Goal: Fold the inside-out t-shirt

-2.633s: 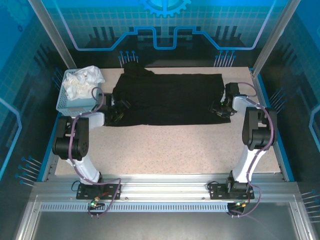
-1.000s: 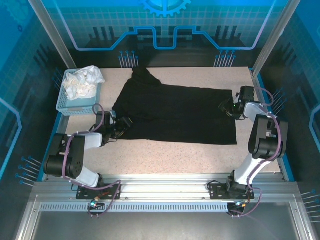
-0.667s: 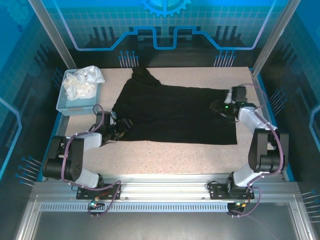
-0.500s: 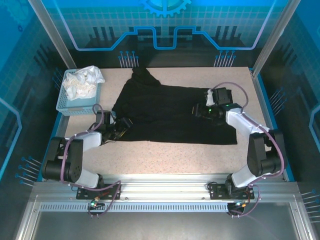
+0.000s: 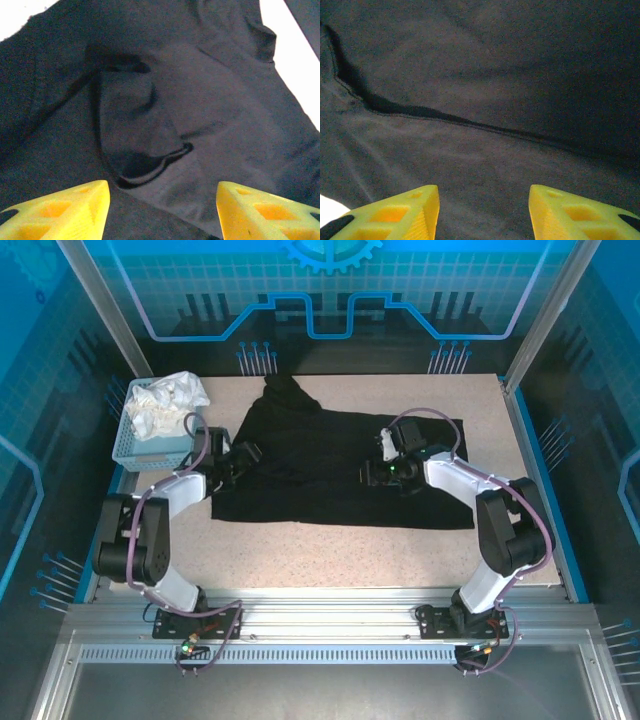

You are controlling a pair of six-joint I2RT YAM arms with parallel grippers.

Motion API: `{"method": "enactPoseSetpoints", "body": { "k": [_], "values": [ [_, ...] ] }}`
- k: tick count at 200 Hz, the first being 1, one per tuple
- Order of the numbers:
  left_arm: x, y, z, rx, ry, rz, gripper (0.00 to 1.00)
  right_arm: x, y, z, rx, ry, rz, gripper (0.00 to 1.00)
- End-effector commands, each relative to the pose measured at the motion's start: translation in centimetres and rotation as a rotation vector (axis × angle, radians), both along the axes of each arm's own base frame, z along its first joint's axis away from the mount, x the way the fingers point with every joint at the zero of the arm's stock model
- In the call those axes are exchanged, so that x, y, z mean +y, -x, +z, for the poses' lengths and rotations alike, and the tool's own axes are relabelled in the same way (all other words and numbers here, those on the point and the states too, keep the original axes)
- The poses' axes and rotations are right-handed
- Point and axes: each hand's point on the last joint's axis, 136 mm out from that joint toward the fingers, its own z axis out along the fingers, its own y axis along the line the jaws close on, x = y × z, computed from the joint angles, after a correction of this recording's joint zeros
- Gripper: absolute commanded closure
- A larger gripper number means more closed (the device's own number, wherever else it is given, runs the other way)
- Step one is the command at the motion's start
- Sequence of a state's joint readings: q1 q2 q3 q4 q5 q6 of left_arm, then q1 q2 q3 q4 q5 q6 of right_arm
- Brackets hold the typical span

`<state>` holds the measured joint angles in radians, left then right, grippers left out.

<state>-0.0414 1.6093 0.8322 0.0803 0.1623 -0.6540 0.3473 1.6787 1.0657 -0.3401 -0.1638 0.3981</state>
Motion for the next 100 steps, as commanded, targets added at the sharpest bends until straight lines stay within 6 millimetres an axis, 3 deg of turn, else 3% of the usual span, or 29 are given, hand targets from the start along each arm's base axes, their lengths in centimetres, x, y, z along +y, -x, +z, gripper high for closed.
{"method": "enactPoseSetpoints", "body": {
  "k": [1, 48, 100],
  "values": [
    [0.3, -0.2, -1.5, 0.059, -0.053, -0.014, 0.41, 0.0, -0.4, 0.1, -0.007, 0.021, 0.01, 0.49],
    [-0.9, -1.0, -3.4, 0.101, -0.032, -0.059, 0.45, -0.3, -0.3, -0.3, 0.006, 0.033, 0.003, 0.48],
    [-1.5, -2.1, -3.9, 0.106, -0.03, -0.079, 0.7, -0.3, -0.2, -0.6, 0.014, 0.035, 0.001, 0.48]
  ]
}}
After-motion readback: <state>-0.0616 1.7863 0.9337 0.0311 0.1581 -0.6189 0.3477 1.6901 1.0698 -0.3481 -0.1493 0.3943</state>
